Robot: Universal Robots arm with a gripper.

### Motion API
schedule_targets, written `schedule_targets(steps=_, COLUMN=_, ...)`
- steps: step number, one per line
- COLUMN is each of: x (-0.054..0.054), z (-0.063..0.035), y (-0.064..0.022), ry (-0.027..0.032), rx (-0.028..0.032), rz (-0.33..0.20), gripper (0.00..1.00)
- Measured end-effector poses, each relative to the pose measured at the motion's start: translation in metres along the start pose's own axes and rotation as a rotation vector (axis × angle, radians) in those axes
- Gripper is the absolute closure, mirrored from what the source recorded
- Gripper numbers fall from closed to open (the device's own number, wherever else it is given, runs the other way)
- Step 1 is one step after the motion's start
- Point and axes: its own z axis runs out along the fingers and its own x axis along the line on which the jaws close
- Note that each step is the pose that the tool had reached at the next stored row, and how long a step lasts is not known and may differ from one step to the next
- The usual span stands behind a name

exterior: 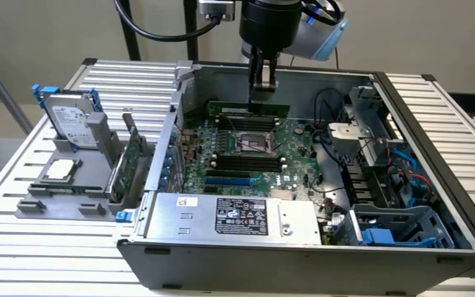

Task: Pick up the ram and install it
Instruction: 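Insert the ram into the slot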

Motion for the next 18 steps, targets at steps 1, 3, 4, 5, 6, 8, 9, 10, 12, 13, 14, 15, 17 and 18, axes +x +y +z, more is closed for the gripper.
schedule_targets(steps=1, x=0.0, z=0.0, y=0.0, ry=0.0, rx=0.0, rz=0.0, gripper=1.0)
schedule_targets(steps=3, x=0.0, z=0.0011, y=-0.0006, ry=-0.0001, rx=-0.0007, rz=0.0, gripper=1.0)
schedule_targets(steps=4, x=0.0, z=0.0029, y=-0.0018, ry=0.0, rx=-0.0012, rz=0.0, gripper=1.0)
schedule_targets(steps=5, x=0.0, z=0.0046, y=-0.0031, ry=0.0001, rx=-0.0014, rz=0.0, gripper=1.0)
schedule_targets(steps=6, x=0.0, z=0.0064, y=-0.0047, ry=0.0, rx=-0.0016, rz=0.0, gripper=1.0)
schedule_targets(steps=8, x=0.0, z=0.0098, y=-0.0109, ry=0.0001, rx=-0.0025, rz=0.0, gripper=1.0)
schedule_targets(steps=9, x=0.0, z=0.0116, y=-0.0149, ry=0.0001, rx=-0.0032, rz=0.0, gripper=1.0)
schedule_targets(steps=10, x=0.0, z=0.0133, y=-0.0186, ry=0.0, rx=-0.0039, rz=0.0, gripper=1.0)
schedule_targets(steps=12, x=0.0, z=0.0168, y=-0.0215, ry=0.0, rx=-0.0051, rz=0.0, gripper=1.0)
schedule_targets(steps=13, x=0.0, z=0.0186, y=-0.0218, ry=0.0, rx=-0.006, rz=0.0, gripper=1.0)
schedule_targets(steps=14, x=0.0, z=0.0205, y=-0.0219, ry=0.0001, rx=-0.0066, rz=0.0, gripper=1.0)
schedule_targets(steps=15, x=-0.001, z=0.0222, y=-0.0219, ry=0.0003, rx=-0.007, rz=0.0, gripper=1.0)
schedule_targets(steps=17, x=-0.002, z=0.026, y=-0.022, ry=0.0001, rx=-0.0074, rz=0.0, gripper=1.0)
schedule_targets(steps=18, x=-0.004, z=0.0278, y=-0.0221, ry=0.0, rx=-0.0075, rz=0.0, gripper=1.0)
